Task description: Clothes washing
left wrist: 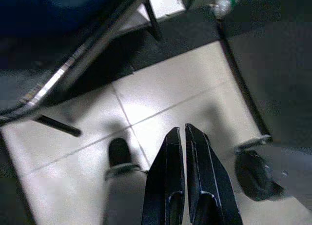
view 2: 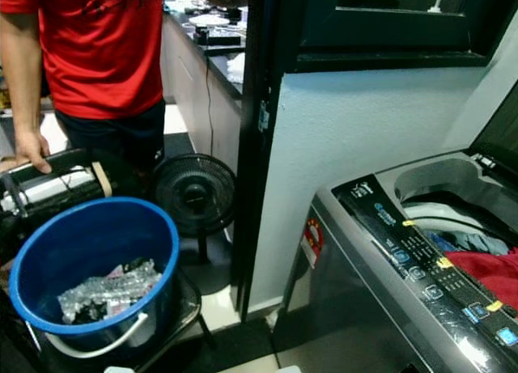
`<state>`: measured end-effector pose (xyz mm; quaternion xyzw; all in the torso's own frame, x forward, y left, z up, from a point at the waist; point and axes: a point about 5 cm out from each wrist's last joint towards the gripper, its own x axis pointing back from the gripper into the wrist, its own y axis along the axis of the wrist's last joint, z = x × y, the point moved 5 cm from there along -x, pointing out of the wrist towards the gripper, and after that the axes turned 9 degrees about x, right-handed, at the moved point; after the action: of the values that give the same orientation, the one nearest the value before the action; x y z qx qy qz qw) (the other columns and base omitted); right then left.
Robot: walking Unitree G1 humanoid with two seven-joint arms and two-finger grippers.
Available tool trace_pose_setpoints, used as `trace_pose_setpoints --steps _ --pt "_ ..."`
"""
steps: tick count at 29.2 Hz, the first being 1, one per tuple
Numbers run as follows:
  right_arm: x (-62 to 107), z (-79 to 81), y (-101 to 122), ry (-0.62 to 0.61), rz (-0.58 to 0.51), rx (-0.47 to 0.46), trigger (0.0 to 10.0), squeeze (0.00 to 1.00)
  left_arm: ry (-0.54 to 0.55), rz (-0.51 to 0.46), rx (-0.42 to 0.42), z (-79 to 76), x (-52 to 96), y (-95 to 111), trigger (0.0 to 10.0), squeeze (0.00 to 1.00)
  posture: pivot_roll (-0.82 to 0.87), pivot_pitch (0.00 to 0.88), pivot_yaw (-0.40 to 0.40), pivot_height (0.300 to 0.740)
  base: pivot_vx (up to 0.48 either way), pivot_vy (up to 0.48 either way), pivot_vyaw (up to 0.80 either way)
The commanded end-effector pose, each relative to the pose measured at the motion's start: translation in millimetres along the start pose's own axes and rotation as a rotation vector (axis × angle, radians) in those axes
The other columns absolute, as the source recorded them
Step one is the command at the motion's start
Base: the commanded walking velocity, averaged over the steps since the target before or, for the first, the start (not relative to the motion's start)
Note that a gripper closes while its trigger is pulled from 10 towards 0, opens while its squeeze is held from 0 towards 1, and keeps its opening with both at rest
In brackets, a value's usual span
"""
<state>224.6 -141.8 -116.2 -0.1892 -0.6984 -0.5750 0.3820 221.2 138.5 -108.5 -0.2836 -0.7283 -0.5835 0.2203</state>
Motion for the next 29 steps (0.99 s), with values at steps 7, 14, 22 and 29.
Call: trace_pose_setpoints --steps 7,14,22,29 --pt "5.5 -0.5 -21.0 0.004 0.057 0.021 10.0 0.0 -0.025 0.081 -0.022 0.3 2.2 -13.8 10.0 0.0 -0.02 0.011 0.02 0.74 0.0 0.0 0.0" --pt "6.6 -6.4 -22.1 -0.006 0.059 0.022 10.0 0.0 0.091 0.043 0.03 13.9 1.3 -6.8 10.0 0.0 0.0 0.014 -0.005 0.74 0.0 0.0 0.0" --pt "2.9 -7.1 -8.4 -0.002 0.027 0.027 10.0 0.0 0.081 0.034 -0.009 12.5 1.4 -5.5 10.0 0.0 0.0 0.0 -0.003 0.74 0.0 0.0 0.0" --pt "0.9 2.9 -2.9 0.041 0.009 0.076 10.0 0.0 0.063 0.073 -0.017 9.8 2.9 -14.1 10.0 0.0 0.01 0.005 -0.02 0.74 0.0 0.0 0.0"
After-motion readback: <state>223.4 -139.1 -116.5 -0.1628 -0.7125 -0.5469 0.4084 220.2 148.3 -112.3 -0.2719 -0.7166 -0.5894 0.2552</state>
